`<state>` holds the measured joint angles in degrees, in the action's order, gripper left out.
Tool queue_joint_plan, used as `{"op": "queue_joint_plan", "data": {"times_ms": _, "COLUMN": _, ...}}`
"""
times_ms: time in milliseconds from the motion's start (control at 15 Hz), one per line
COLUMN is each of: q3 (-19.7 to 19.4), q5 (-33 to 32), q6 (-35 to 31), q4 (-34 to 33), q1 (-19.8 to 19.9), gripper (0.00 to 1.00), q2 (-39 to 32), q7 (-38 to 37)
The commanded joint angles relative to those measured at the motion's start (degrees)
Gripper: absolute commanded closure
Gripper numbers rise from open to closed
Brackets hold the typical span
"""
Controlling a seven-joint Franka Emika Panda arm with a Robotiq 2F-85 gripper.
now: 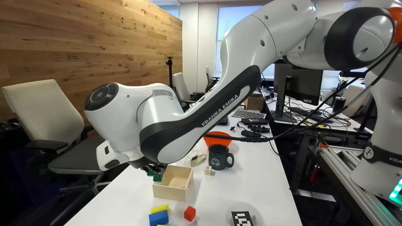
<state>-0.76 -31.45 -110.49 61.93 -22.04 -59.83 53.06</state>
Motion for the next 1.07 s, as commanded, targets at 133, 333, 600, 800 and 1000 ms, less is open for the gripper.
{"op": "queue_joint_plan", "data": {"times_ms": 133, "q3": -4.9, "q5": -5.9, "q6": 9.5, "q4": -14.7, "q1": -5.4, "gripper": 0.88, "q2": -9.3, "q7": 2.1}}
{"op": "queue_joint_plan", "data": {"times_ms": 333, "q3": -7.4, "q5": -7.2, "q6": 11.6, "q4": -18.3, "q1": -7.1, "gripper": 0.88, "q2": -12.6, "q7": 2.0}}
{"op": "queue_joint_plan", "data": {"times_ms": 600, "q3": -7.4, "q5": -9.7, "q6": 13.0, "q4": -21.1, "q1": -7.3, "gripper": 0.88, "q2": -15.9, "q7": 1.9}}
{"op": "queue_joint_plan", "data": {"times_ms": 800, "q3": -7.7, "q5": -11.8, "q6": 14.6, "q4": -22.4, "q1": -7.5, "gripper": 0.88, "q2": -17.7, "q7": 2.0}}
{"op": "queue_joint_plan", "data": {"times_ms": 1000, "q3": -8.1, "q5": -13.8, "q6": 16.4, "q4": -23.7, "q1": -7.6, "gripper": 0.88, "q2": -19.0, "q7": 1.9}}
